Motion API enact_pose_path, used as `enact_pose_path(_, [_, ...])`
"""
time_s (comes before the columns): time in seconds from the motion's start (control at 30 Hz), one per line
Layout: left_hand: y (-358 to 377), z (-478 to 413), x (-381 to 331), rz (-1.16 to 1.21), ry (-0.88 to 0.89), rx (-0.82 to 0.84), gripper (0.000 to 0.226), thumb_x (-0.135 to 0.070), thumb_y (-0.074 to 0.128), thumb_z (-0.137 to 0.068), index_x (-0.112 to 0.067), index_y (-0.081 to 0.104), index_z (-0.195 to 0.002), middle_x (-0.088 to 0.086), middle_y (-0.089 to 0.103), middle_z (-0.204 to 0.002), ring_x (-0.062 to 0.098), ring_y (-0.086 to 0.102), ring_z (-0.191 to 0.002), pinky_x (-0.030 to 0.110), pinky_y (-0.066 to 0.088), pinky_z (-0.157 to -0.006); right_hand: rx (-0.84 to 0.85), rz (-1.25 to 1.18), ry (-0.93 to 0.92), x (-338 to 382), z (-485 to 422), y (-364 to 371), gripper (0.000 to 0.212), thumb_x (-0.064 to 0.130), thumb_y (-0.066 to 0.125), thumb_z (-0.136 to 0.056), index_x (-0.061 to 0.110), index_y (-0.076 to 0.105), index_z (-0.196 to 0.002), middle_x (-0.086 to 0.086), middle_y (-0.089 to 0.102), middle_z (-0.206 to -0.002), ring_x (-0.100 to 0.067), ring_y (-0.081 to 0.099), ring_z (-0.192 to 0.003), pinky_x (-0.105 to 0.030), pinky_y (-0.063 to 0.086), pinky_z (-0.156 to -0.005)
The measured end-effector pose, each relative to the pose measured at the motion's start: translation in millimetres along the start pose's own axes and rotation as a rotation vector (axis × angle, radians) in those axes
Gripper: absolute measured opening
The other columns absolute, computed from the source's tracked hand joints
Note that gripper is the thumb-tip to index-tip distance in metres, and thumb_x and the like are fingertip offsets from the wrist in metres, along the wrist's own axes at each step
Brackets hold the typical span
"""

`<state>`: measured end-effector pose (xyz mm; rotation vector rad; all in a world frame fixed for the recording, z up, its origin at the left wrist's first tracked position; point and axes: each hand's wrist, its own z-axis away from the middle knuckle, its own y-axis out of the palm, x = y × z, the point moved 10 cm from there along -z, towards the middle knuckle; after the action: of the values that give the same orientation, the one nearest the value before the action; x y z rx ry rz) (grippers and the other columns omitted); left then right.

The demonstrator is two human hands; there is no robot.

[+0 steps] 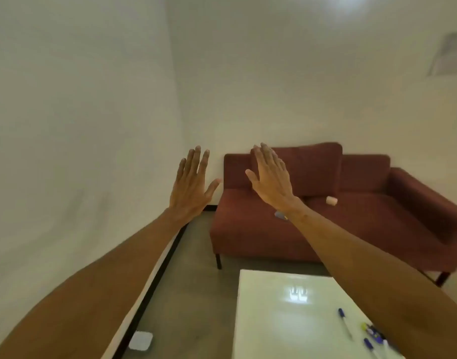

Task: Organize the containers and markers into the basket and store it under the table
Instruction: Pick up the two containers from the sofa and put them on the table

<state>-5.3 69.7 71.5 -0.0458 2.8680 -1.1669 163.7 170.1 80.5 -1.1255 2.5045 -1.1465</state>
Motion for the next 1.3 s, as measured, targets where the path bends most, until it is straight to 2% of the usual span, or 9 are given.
enact_pose_path(0.13, [50.4, 4.0, 73.6, 0.027, -0.062, 0.12, 0.081, -0.053, 0.042, -0.1, -0.017, 0.003, -0.16, 0.009, -0.001, -0.168, 0.023, -0.003, -0.156, 0.046, 0.009, -0.127, 0.1, -0.016, 0.066, 19.0, -13.8, 77.4, 0.07, 0.042, 0.048, -0.1, 0.013, 0.019, -0.158, -0.013, 0.021, -0.165, -0.031, 0.025, -0.15, -0.048, 0.03, -0.119])
enact_pose_path(0.27, [113.5, -5.6, 125.3, 0.094, -0.062, 0.173, 0.079, -0.057, 0.035, -0.099, -0.016, 0.008, -0.16, 0.01, 0.008, -0.168, 0.024, 0.004, -0.156, 0.045, 0.01, -0.126, 0.137, -0.024, 0.125, 13.1, -27.9, 155.4, 0.069, 0.041, 0.049, -0.1, 0.014, 0.021, -0.157, -0.012, 0.023, -0.164, -0.029, 0.028, -0.149, -0.047, 0.034, -0.117])
enact_pose_path(0.47, [244.9, -32.5, 183.0, 0.17, -0.03, 0.283, 0.08, -0.057, 0.04, -0.099, -0.015, 0.009, -0.159, 0.01, 0.011, -0.167, 0.024, 0.006, -0.156, 0.045, 0.012, -0.126, 0.176, -0.046, 0.278, -39.6, -40.9, 288.3, 0.069, 0.041, 0.05, -0.1, 0.014, 0.023, -0.157, -0.013, 0.024, -0.163, -0.029, 0.028, -0.149, -0.046, 0.033, -0.118])
enact_pose_path(0.6, [345.5, -69.3, 210.3, 0.214, 0.016, 0.384, 0.08, -0.056, 0.039, -0.1, -0.015, 0.007, -0.16, 0.01, 0.008, -0.168, 0.023, 0.004, -0.156, 0.045, 0.01, -0.126, 0.24, -0.05, 0.384, -83.3, -67.5, 372.6, 0.069, 0.041, 0.049, -0.1, 0.015, 0.021, -0.157, -0.013, 0.022, -0.164, -0.028, 0.026, -0.15, -0.044, 0.026, -0.12])
enact_pose_path(0.83, [488.3, -145.8, 208.1, 0.341, 0.097, 0.496, 0.079, -0.057, 0.034, -0.101, -0.018, 0.001, -0.16, 0.007, 0.003, -0.168, 0.019, -0.002, -0.156, 0.041, 0.006, -0.127, 0.278, 0.021, 0.562, -170.6, -104.1, 445.9, 0.068, 0.04, 0.049, -0.101, 0.015, 0.022, -0.157, -0.011, 0.023, -0.164, -0.026, 0.025, -0.15, -0.043, 0.024, -0.121])
enact_pose_path(0.97, [576.1, -180.2, 197.9, 0.409, 0.143, 0.561, 0.079, -0.057, 0.034, -0.101, -0.018, 0.0, -0.16, 0.007, 0.003, -0.168, 0.019, -0.001, -0.156, 0.04, 0.005, -0.127, 0.256, 0.039, 0.699, -238.9, -110.0, 485.6, 0.068, 0.04, 0.052, -0.098, 0.018, 0.025, -0.156, -0.008, 0.026, -0.163, -0.025, 0.029, -0.149, -0.048, 0.032, -0.118])
enact_pose_path(1.07, [643.8, -207.1, 190.7, 0.453, 0.171, 0.594, 0.078, -0.056, 0.035, -0.101, -0.017, 0.002, -0.16, 0.008, 0.005, -0.168, 0.02, 0.001, -0.156, 0.039, 0.005, -0.127, 0.248, 0.083, 0.794, -293.7, -114.9, 516.7, 0.067, 0.039, 0.052, -0.099, 0.017, 0.025, -0.156, -0.008, 0.026, -0.163, -0.025, 0.029, -0.149, -0.046, 0.031, -0.118])
enact_pose_path(1.2, [727.8, -236.2, 178.3, 0.518, 0.196, 0.692, 0.078, -0.056, 0.034, -0.101, -0.017, 0.001, -0.16, 0.008, 0.003, -0.168, 0.02, 0.0, -0.156, 0.038, 0.005, -0.127, 0.265, 0.132, 0.933, -353.7, -122.8, 549.9, 0.065, 0.042, 0.045, -0.102, 0.017, 0.022, -0.157, -0.008, 0.023, -0.164, -0.023, 0.026, -0.15, -0.045, 0.028, -0.117])
enact_pose_path(1.3, [782.2, -259.8, 158.4, 0.54, 0.244, 0.777, 0.078, -0.056, 0.033, -0.101, -0.017, -0.001, -0.16, 0.007, 0.002, -0.168, 0.02, -0.001, -0.156, 0.038, 0.004, -0.127, 0.294, 0.166, 1.007, -393.7, -136.1, 566.2, 0.066, 0.042, 0.046, -0.101, 0.016, 0.022, -0.157, -0.008, 0.023, -0.164, -0.023, 0.025, -0.15, -0.045, 0.029, -0.118])
